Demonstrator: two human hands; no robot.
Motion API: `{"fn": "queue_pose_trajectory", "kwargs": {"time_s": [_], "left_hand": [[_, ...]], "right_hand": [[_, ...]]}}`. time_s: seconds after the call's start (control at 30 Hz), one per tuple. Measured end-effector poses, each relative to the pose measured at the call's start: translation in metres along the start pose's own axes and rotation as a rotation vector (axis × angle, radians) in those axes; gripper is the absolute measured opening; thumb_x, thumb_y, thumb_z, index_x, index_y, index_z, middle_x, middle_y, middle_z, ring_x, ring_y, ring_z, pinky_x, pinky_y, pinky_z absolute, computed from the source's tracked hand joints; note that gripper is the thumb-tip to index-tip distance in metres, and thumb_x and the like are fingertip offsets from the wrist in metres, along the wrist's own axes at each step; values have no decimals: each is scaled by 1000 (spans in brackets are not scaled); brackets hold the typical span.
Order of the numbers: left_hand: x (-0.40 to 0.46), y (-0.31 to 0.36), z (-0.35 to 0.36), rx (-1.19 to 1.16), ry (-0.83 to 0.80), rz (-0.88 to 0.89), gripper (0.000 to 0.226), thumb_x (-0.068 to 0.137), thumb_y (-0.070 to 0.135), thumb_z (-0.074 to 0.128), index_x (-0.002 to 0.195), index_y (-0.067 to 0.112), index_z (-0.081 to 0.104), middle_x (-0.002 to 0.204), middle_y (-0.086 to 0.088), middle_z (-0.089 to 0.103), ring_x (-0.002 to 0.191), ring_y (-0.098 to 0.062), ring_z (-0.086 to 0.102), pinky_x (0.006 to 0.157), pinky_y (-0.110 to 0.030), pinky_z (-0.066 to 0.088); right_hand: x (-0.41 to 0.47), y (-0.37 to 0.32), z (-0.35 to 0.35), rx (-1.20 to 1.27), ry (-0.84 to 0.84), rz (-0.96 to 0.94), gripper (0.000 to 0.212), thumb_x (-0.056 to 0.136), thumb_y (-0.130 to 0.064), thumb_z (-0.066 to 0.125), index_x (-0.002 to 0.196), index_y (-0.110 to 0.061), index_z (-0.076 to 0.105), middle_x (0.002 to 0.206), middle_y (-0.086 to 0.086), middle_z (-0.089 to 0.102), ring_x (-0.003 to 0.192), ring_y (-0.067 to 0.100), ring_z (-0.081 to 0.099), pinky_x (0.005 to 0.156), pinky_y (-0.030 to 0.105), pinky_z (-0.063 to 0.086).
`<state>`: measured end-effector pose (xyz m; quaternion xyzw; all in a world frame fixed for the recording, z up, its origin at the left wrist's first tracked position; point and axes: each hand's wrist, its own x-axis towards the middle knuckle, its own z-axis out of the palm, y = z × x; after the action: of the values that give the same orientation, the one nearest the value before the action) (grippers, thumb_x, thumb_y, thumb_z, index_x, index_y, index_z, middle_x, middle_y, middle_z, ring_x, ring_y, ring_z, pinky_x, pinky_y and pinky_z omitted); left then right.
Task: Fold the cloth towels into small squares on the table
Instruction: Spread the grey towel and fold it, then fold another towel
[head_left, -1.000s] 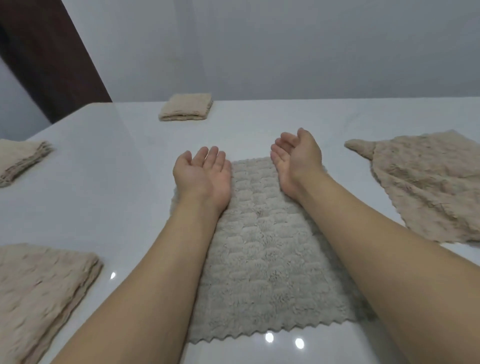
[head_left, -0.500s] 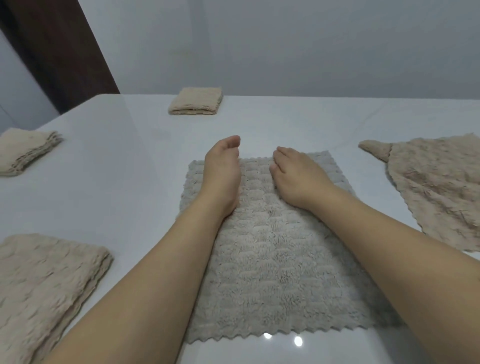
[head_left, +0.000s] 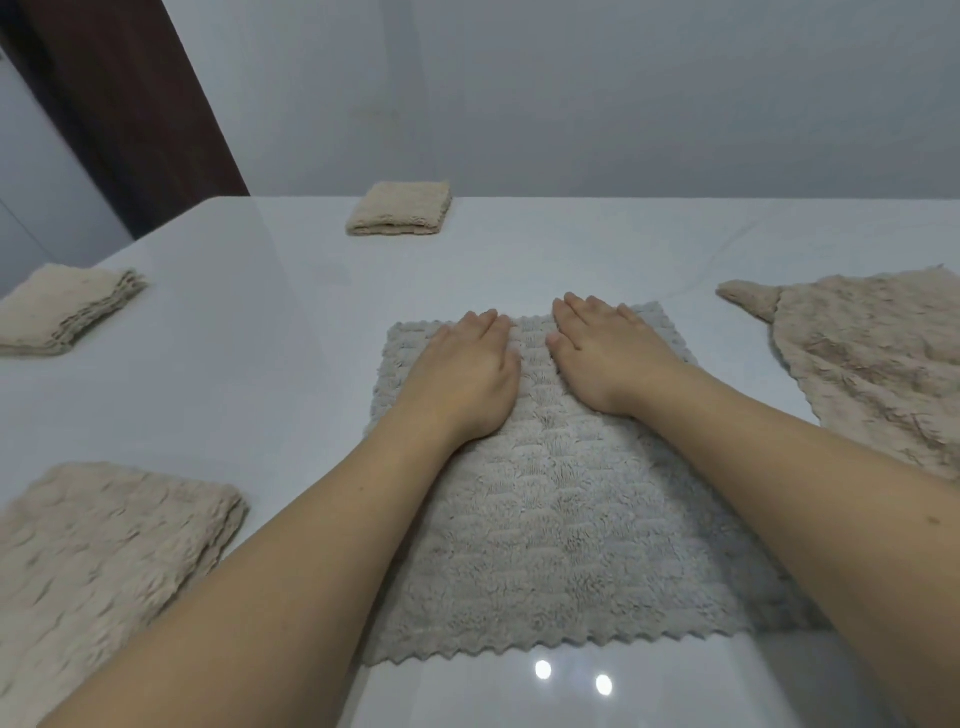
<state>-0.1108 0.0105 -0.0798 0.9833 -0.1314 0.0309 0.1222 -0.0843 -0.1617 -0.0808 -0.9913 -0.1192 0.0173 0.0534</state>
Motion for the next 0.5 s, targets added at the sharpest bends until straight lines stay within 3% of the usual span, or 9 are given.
{"fn": "queue_pose_trajectory", "kwargs": {"time_s": [0.17,0.4,0.5], "left_hand": [[-2,-9,-2,47,-76,-33,59,106,43,17,159,18,9,166,1,5,153,-17,1,123,-38,0],[-4,-33,-5,73,-63,-99,59,105,40,16,159,15,11,166,-1,7,153,-19,4,123,-40,1],[-10,-50,-12,71,-78,-224,59,105,38,15,158,11,13,166,-4,8,152,-23,5,123,-45,2]], "right_hand": [[-5,8,-3,0,-14,14,58,102,-41,11,155,-17,3,162,-1,-1,149,15,-1,120,37,-2],[-11,30,-5,-4,-23,78,59,102,-40,11,155,-17,3,162,0,-2,149,16,-1,121,40,0],[-20,45,-11,-7,-62,159,59,102,-39,10,155,-16,1,162,1,-4,149,18,-2,120,41,-2]]}}
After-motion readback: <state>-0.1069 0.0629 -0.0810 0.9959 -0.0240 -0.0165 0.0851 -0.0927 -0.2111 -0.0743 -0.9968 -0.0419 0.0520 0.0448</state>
